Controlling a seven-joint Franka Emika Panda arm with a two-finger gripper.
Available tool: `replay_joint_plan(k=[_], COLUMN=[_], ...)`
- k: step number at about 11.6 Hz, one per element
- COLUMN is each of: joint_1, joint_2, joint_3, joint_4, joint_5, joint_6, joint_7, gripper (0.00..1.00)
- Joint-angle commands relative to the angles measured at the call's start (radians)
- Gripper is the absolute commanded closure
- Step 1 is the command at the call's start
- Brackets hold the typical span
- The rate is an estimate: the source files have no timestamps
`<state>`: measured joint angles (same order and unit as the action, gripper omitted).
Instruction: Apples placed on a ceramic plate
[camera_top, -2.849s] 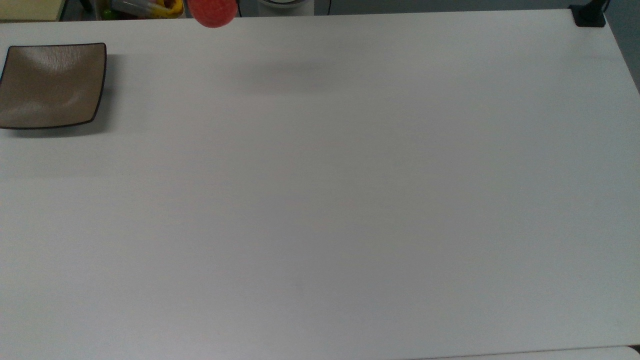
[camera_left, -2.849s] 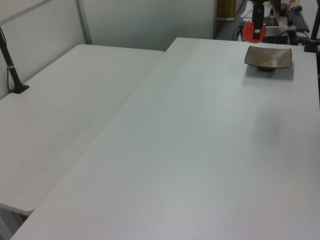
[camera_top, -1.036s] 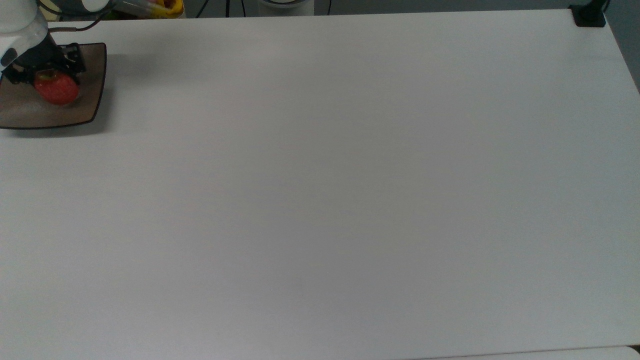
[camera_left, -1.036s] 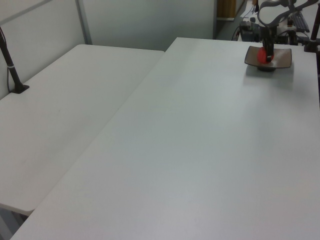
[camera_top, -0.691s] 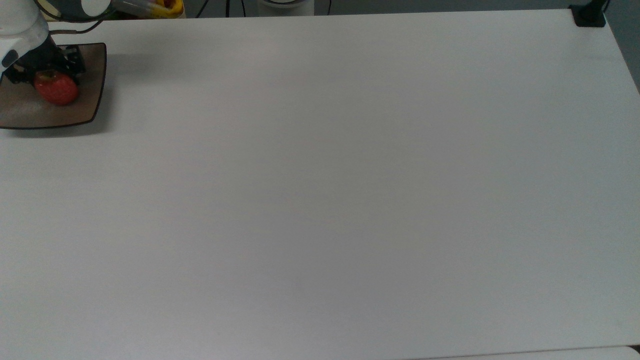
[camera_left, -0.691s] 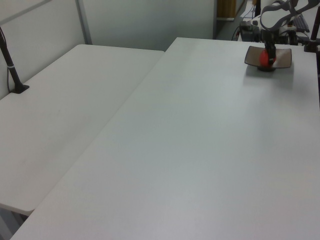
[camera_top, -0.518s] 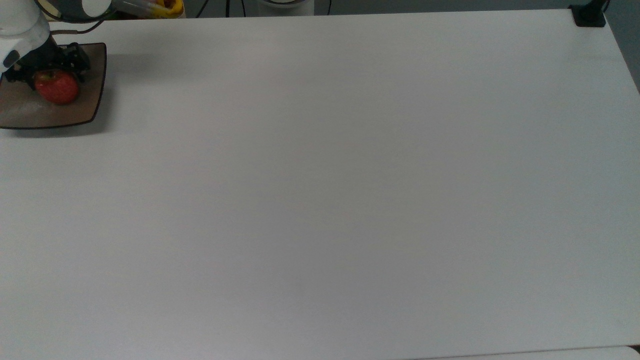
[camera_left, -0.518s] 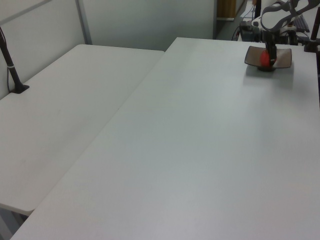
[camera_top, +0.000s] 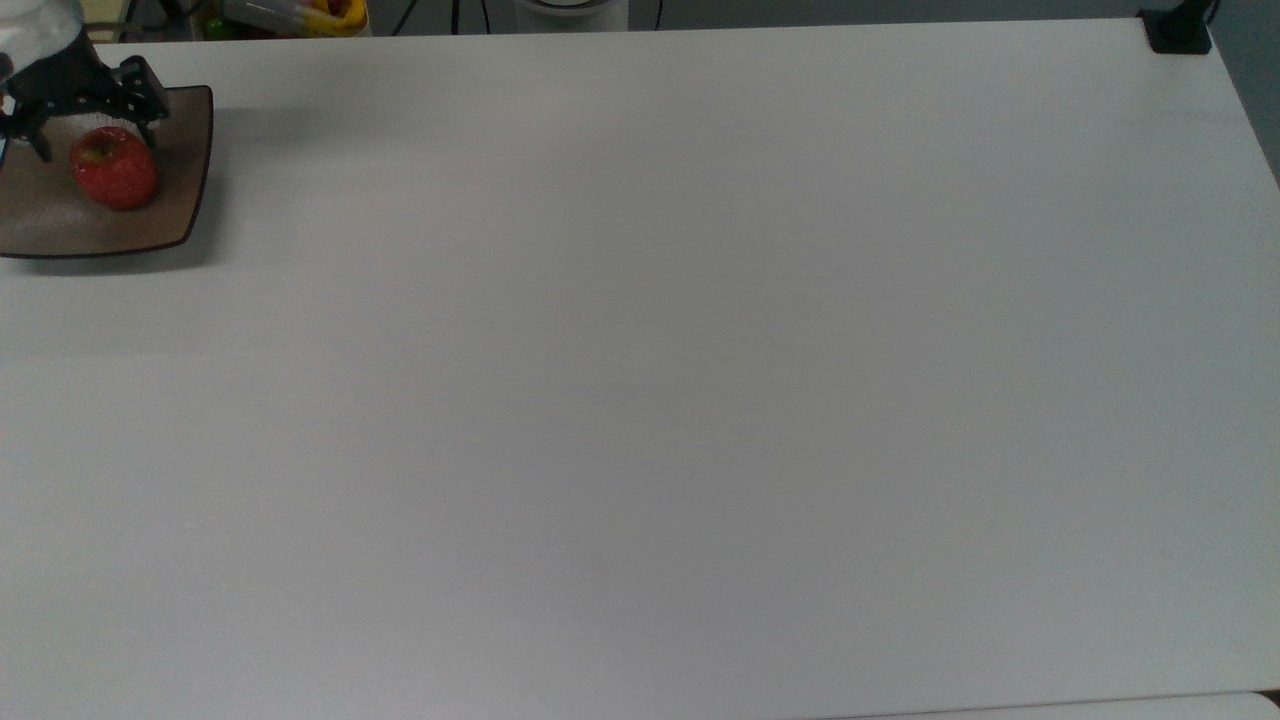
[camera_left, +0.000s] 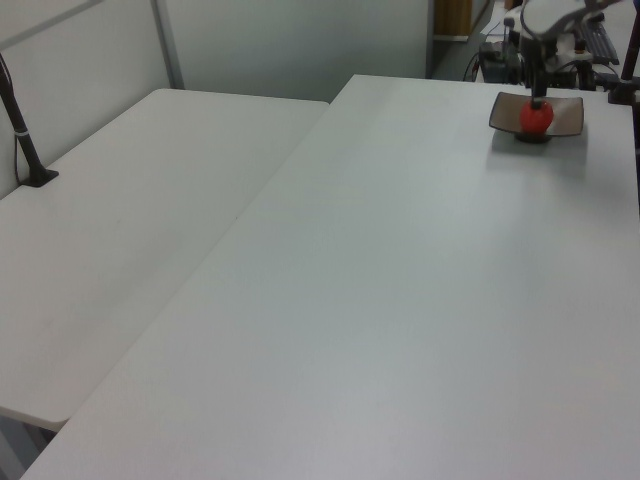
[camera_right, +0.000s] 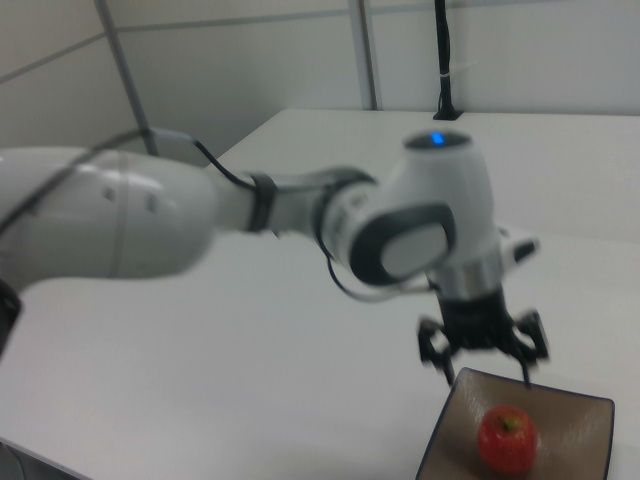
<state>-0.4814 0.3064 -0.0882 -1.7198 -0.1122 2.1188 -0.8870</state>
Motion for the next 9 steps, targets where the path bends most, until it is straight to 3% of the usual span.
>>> replay_joint_plan(k=[1,2,4,7,9], joint_1=[0.098,0.133,0.200,0.294,0.368], joint_2=[-0.209,-0.261,-0.306,-0.340,-0.345], joint_3=[-0.008,-0.008,-0.001,0.018,0.083], joint_4=[-0.006,0.005,0.112,0.212,0.204], joint_5=[0.138,0.155,0.195,0.311,0.281], joint_6=[-0.149,-0.207,-0.366,-0.517,-0.522], joint_7=[0.176,0.294,0.553,0.872,1.078], gripper=[0.00,0.00,0.00,0.00,0.00])
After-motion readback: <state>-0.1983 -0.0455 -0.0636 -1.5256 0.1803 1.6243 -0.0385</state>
